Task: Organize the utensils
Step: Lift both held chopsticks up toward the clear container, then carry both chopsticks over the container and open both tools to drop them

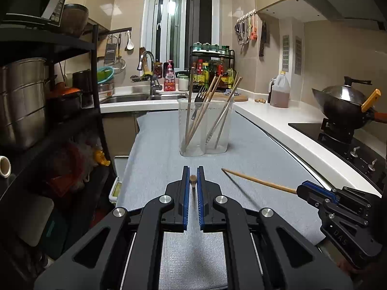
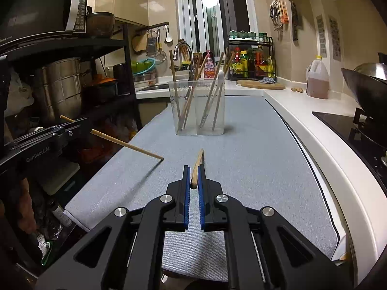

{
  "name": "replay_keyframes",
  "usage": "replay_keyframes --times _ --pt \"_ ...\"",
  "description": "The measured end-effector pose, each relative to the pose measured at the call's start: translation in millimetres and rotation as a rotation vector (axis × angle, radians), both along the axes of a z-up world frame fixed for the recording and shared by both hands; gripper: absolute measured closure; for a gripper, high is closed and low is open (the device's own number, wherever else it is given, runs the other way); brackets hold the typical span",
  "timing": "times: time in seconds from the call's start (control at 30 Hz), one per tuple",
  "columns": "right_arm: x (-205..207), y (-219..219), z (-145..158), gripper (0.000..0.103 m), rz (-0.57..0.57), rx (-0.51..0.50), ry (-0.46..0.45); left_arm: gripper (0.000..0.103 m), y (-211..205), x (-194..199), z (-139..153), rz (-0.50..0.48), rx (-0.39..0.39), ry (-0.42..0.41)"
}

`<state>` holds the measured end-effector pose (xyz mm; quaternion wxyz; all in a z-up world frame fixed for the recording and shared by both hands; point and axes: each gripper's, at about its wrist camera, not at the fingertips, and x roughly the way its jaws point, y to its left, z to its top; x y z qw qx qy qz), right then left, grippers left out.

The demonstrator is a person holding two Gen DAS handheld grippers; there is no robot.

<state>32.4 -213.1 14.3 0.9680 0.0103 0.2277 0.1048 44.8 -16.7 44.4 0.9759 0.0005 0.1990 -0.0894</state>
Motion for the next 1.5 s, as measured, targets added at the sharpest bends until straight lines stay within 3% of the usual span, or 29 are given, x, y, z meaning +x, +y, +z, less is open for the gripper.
replay_keyframes --times 0.43,0.63,1.03,1.2,1.5 --pt "29 -1 43 0.097 -0.008 0.021 -0.051 0.097 8 17 24 -0.039 -0.019 0.01" --pt "49 2 56 0.097 -0.018 0.033 -0.055 0.097 7 30 32 -0.027 0.01 0.025" --pt "77 1 84 0.097 0.018 0.052 -0.057 0.097 12 72 57 -0.024 -0.008 0.122" --pt "94 -6 104 0.097 0.029 0.064 -0.046 0.097 11 90 81 -0.037 0.008 0.123" --pt "122 -6 165 0.097 0.057 0.032 -0.082 0.097 0 116 140 -0.072 0.038 0.045"
